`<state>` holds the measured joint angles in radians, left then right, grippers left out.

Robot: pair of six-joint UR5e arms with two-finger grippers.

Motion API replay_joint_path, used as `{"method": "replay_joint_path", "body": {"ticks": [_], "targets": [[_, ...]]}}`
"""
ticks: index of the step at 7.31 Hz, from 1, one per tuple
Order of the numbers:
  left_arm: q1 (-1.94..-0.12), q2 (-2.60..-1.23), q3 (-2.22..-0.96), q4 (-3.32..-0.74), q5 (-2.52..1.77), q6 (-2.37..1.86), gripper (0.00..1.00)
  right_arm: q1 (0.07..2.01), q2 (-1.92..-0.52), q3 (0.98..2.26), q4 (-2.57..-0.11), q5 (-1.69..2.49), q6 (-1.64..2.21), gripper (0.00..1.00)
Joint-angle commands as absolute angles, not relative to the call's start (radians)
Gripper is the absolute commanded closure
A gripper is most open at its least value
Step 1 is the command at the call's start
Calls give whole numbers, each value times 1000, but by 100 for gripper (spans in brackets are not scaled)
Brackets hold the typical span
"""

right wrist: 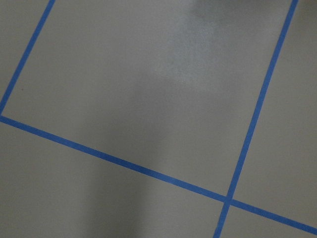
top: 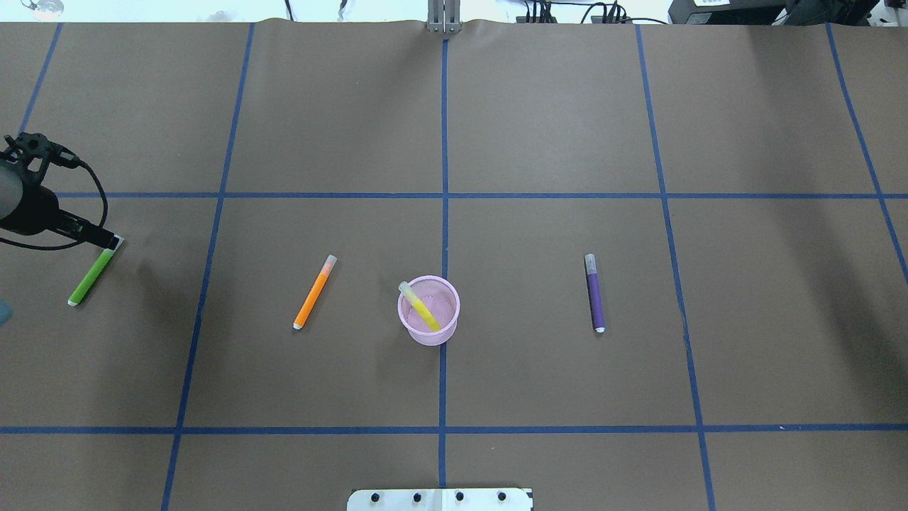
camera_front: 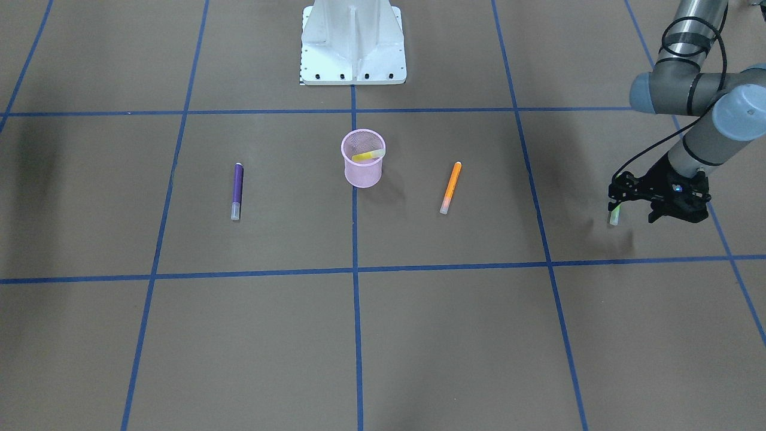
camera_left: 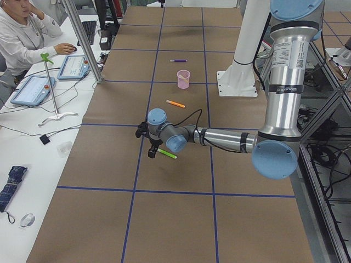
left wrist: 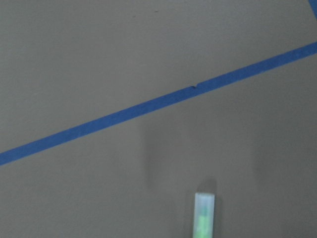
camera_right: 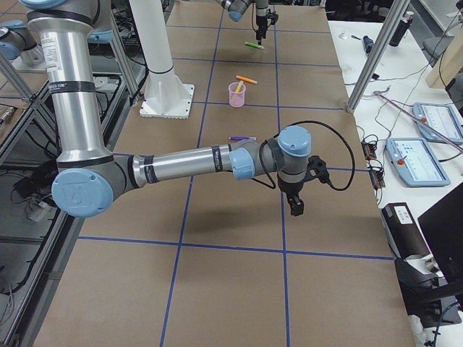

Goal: Collect pens into pen holder
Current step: 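Grasp the green marker with the left gripper and lift it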

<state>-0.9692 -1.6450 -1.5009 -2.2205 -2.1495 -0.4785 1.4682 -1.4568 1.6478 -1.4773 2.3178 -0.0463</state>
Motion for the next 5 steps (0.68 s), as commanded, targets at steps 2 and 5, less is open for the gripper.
{"method": "replay_joint_path", "body": {"ticks": [2,5], "targets": [[-945,-1654,-1491,-2230,-2135,-476,55,1470,-1459,1647,-1477,2315,-48,0],[-943,-1640,-1506,-2236,-2134,-476,66,1470,-1462,1651,-1477,2315,-48,0]]}}
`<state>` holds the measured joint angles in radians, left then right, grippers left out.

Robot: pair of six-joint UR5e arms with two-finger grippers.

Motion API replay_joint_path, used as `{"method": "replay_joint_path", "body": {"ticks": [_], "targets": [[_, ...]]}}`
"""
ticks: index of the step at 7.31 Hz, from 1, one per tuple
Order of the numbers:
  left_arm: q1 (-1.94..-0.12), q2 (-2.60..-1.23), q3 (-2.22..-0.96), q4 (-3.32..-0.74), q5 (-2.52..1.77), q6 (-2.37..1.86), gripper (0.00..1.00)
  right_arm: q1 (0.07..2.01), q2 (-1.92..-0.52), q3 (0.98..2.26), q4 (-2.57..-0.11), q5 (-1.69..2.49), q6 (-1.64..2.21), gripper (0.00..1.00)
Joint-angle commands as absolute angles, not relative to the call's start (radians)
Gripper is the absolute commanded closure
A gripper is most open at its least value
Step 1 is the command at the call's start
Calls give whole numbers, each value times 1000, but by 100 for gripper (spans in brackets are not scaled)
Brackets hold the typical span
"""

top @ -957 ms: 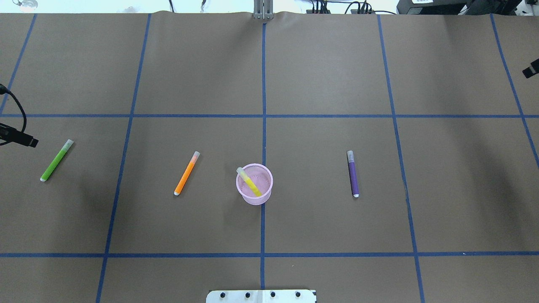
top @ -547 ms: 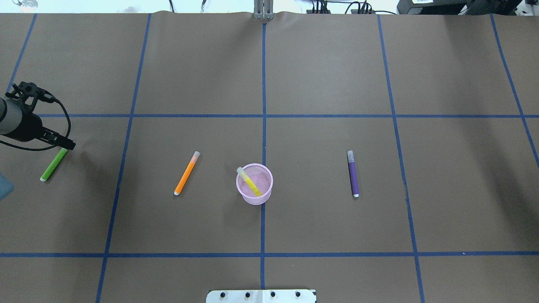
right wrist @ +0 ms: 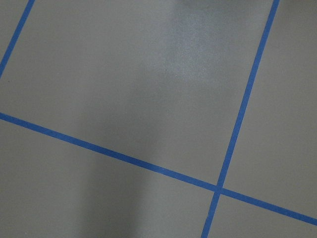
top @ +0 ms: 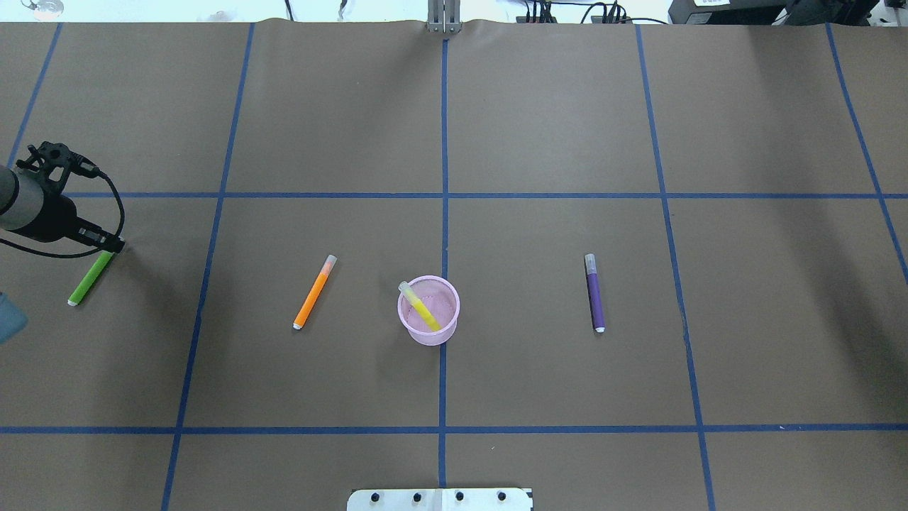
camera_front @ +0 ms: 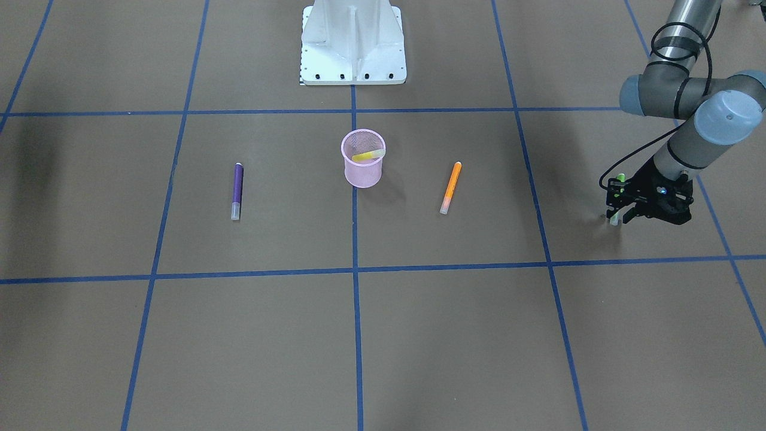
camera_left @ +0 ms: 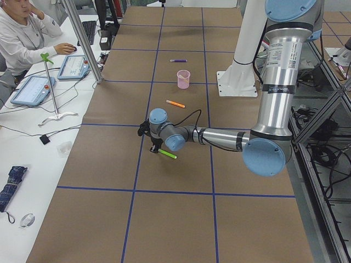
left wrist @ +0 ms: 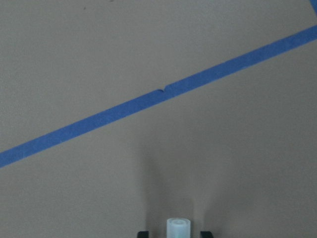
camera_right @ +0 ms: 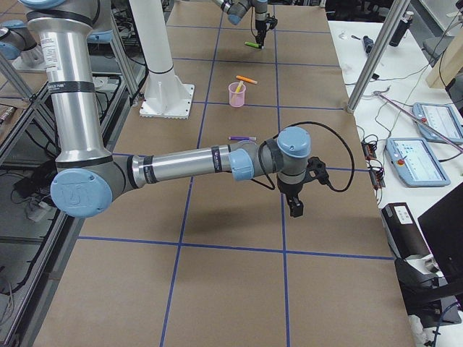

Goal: Collect pens into pen holder
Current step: 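Grasp the green marker with the left gripper and lift it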

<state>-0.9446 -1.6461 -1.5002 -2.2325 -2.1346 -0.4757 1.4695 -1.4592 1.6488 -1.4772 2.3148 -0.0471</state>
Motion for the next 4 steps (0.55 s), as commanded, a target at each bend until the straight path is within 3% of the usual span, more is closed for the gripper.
{"method": "replay_joint_path", "body": {"ticks": [1,4], "targets": [[-943,-1638,-1508,-2241,-2134,-476,66,1470,-1462,1649,-1477,2315,-48,0],[-940,-1626,-1508,-2243,-2134,-476,66,1470,-1466,1649,-1477,2313,-43,0]]}}
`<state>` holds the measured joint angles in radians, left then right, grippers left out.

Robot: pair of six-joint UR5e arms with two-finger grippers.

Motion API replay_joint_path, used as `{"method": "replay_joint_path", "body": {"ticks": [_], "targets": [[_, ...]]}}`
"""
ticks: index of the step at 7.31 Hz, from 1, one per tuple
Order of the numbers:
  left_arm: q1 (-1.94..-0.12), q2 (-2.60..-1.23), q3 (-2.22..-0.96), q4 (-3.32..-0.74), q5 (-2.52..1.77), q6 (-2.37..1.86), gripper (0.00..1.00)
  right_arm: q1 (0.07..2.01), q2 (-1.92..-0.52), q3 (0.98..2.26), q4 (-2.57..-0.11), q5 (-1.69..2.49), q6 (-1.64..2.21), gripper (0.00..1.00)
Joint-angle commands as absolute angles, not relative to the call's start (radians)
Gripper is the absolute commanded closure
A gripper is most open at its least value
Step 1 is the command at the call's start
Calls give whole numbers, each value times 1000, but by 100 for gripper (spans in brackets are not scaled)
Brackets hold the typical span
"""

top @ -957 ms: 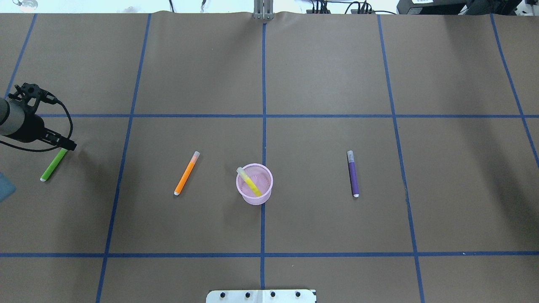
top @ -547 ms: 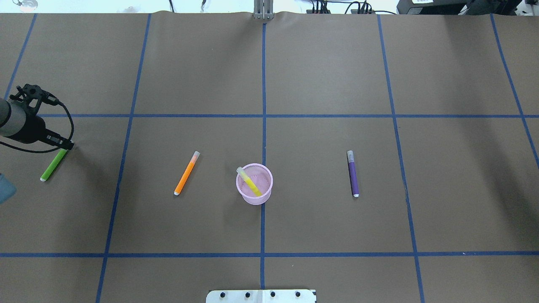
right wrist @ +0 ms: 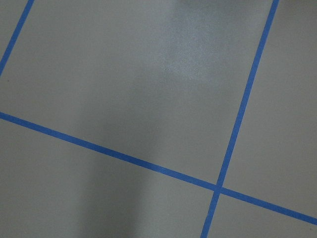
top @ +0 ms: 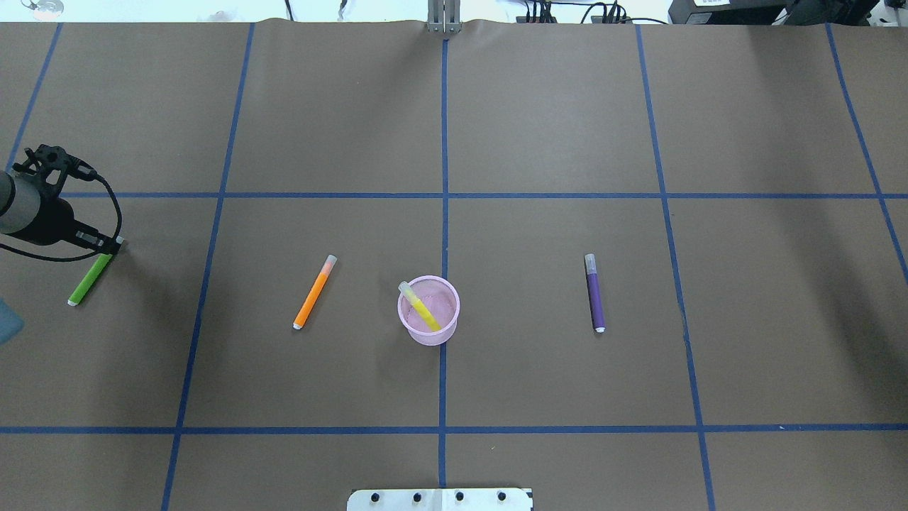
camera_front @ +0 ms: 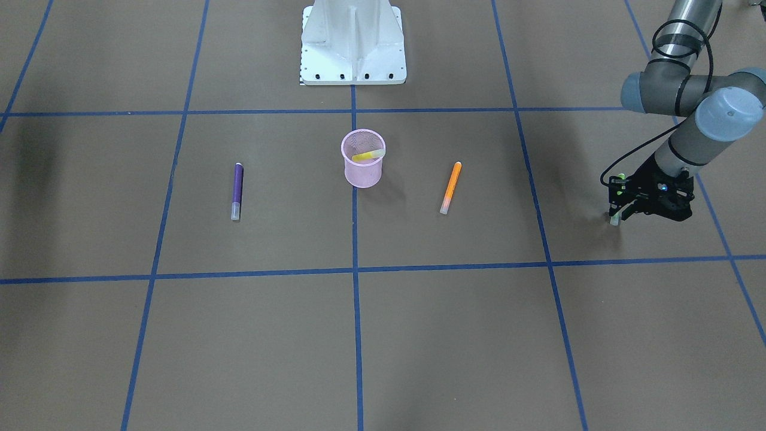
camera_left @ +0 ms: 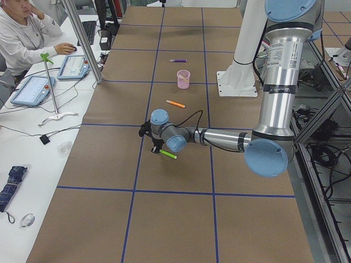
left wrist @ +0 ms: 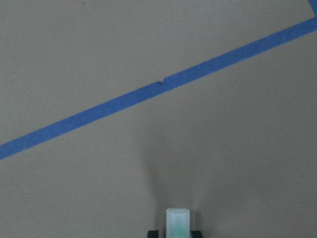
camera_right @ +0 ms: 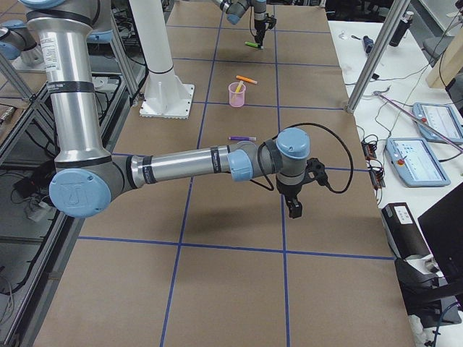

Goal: Collect pens into pen holder
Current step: 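Grasp the green marker with the left gripper and lift it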

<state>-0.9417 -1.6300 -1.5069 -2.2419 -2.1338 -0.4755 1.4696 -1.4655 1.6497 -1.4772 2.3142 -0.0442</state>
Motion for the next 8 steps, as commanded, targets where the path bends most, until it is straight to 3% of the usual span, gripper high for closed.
{"method": "replay_joint_path", "body": {"ticks": [1,6,7,8], "targets": [[-940,-1620,-1508,-2244,-2134,-474,66,1470,-1466,1649,-1477,2313,-43,0],[-934,-1618,-1508,-2244,-2132,-474,73,1470,-1466,1646,-1477,2312,-40,0],[-933,-1618,-1508,-2244,-2126,-474,83,1470,-1466,1644,-1477,2312,-41,0],[-933,-1618,-1520,-2244,-2128,-474,100,1470,-1465,1644,-1477,2312,-41,0]]}}
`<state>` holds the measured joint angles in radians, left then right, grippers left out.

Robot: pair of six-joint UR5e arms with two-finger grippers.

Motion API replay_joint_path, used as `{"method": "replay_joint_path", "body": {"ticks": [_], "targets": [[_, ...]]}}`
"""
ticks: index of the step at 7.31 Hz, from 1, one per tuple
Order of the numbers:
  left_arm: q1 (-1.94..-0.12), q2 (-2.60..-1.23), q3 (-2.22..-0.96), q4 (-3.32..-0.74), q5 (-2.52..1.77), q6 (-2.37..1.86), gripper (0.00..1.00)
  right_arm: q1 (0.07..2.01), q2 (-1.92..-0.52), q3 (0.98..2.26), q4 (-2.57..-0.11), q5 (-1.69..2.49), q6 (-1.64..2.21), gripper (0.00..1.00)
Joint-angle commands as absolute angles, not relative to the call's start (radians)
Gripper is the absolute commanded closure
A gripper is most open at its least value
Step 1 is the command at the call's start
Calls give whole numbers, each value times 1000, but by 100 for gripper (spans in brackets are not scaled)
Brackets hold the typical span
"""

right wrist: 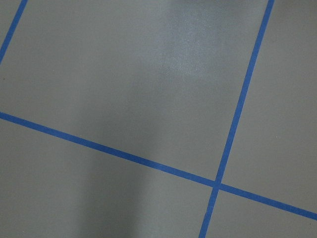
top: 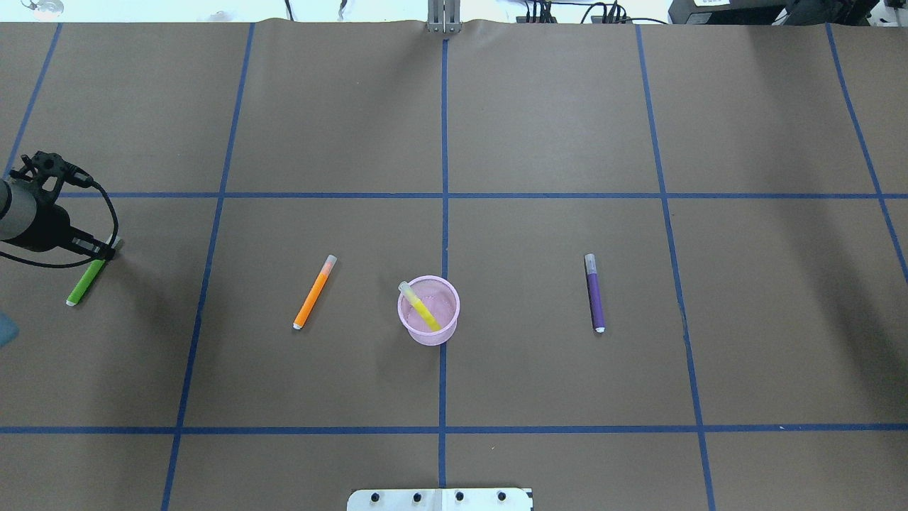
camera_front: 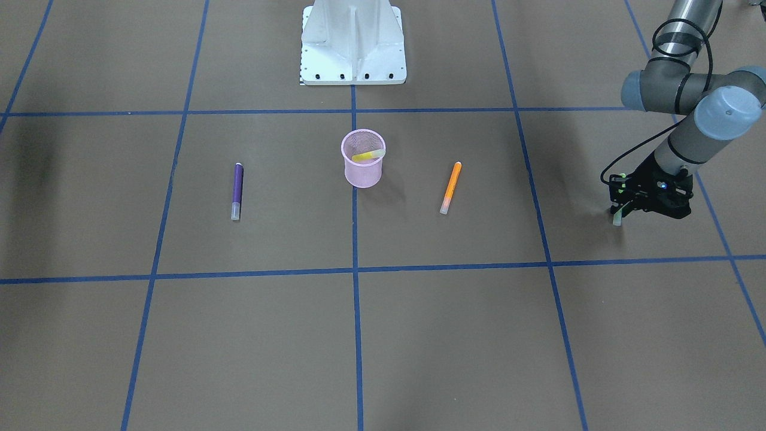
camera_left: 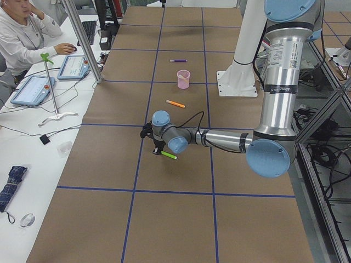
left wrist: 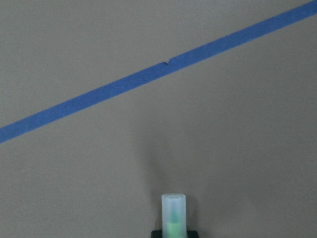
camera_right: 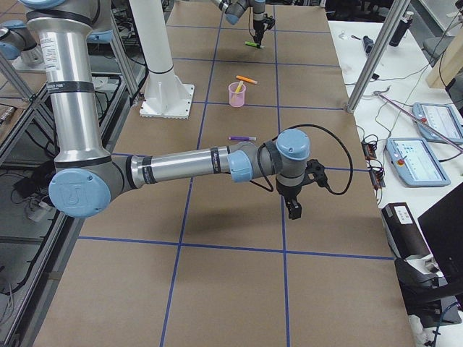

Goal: Collect pens into pen holder
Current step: 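Grasp the green marker with the left gripper and lift it, then carry the green marker with the left gripper over the pink cup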

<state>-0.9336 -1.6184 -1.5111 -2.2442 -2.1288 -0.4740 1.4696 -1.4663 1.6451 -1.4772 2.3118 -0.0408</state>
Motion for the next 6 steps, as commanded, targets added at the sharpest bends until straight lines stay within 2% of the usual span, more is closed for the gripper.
{"method": "replay_joint_path", "body": {"ticks": [1,3,4,6], "targets": [[-936,-1612,-1566,-2241,-2141,-474,100,1470,-1465,1644,-1477,2312,-40,0],[-936,-1615,-1711,-2244,-2131,-474,100,1470,-1465,1644,-1477,2312,-37,0],[-930,-1661,-1773,-2272,-2131,-474,100,1470,-1465,1647,-1477,2313,-37,0],[-873,-1799,-1766,-2473,-2134,-579,100,1470,-1462,1652,-1477,2313,-38,0]]}}
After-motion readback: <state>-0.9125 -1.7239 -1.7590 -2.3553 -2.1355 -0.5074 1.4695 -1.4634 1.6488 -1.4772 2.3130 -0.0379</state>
